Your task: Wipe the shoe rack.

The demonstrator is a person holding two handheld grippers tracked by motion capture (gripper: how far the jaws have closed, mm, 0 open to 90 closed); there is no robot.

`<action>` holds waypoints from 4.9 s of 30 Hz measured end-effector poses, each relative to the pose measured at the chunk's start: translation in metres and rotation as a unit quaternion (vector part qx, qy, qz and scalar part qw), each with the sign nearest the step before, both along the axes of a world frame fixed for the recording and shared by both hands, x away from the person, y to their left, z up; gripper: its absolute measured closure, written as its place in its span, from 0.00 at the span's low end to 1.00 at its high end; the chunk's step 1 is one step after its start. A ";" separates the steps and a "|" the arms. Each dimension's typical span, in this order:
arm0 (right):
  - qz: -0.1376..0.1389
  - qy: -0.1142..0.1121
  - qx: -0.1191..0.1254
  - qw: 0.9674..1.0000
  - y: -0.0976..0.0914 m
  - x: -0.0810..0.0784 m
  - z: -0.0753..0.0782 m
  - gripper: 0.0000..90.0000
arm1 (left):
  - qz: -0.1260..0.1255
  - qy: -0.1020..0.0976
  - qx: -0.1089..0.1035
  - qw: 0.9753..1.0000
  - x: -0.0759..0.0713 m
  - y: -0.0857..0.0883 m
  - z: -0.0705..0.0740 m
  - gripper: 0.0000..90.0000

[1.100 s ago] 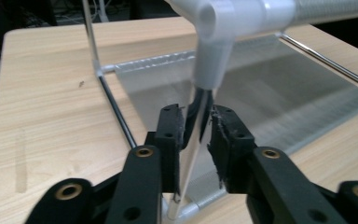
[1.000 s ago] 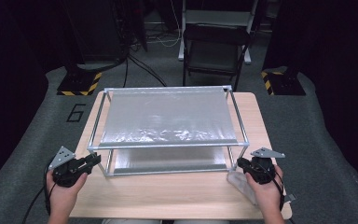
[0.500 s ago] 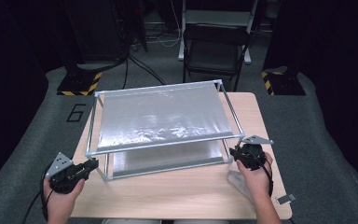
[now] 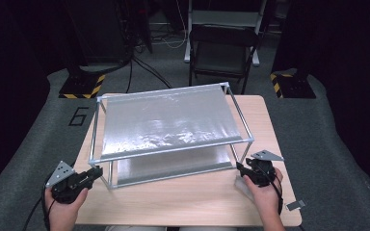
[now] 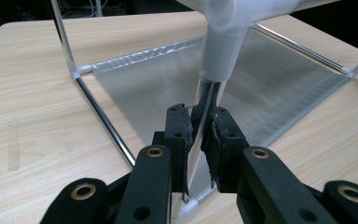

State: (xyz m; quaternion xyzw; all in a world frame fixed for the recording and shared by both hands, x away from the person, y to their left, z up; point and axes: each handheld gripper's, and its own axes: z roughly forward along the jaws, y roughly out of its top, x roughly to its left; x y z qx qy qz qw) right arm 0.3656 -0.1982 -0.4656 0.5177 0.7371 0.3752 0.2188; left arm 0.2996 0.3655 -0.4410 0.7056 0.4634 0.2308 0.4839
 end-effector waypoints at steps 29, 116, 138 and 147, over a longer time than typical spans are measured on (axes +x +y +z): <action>0.081 0.062 0.031 0.994 0.073 0.020 -0.045 0.52 | -0.063 -0.010 0.017 0.998 -0.018 -0.029 -0.002 0.88; 0.150 0.056 -0.001 0.987 0.142 0.021 -0.054 0.41 | -0.278 -0.010 0.019 0.960 -0.020 -0.194 -0.015 0.68; 0.146 0.042 -0.001 0.988 0.118 0.009 -0.047 0.47 | -0.134 -0.016 0.006 0.991 -0.015 -0.085 -0.023 0.58; 0.153 0.042 0.008 0.987 0.111 -0.004 -0.044 0.47 | -0.083 -0.005 0.000 0.997 -0.007 -0.062 -0.030 0.59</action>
